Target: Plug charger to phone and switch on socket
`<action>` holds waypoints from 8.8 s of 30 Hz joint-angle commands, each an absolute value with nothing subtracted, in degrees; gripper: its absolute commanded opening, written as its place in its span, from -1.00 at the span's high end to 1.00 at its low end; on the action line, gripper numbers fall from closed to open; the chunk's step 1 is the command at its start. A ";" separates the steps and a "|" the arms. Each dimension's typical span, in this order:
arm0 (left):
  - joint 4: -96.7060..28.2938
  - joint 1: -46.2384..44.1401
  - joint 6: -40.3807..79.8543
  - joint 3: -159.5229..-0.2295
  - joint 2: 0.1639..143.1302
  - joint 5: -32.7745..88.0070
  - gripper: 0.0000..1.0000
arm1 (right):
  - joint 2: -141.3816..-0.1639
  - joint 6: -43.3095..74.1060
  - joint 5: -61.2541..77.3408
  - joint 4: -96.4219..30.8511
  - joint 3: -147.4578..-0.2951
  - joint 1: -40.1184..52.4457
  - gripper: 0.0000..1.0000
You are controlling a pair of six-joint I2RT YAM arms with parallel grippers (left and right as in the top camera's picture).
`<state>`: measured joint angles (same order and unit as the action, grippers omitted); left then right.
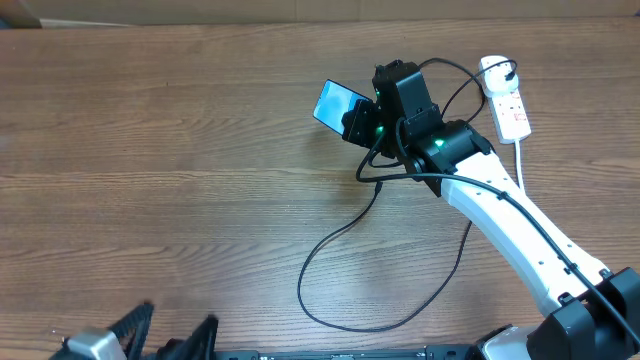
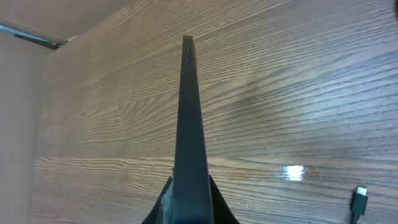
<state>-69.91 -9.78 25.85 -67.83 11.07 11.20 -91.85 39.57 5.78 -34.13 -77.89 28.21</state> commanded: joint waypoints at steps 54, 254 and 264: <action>-20.71 -10.15 38.68 -43.59 30.52 5.02 -0.99 | -89.69 59.09 33.21 -28.77 -78.83 28.32 0.93; 7.77 -10.09 113.19 -43.59 62.57 34.54 0.92 | -89.76 74.50 47.57 -22.02 -78.72 26.48 0.87; 7.81 -9.17 113.19 -43.59 62.57 34.59 0.92 | -89.76 74.48 45.93 -23.70 -78.72 26.50 0.74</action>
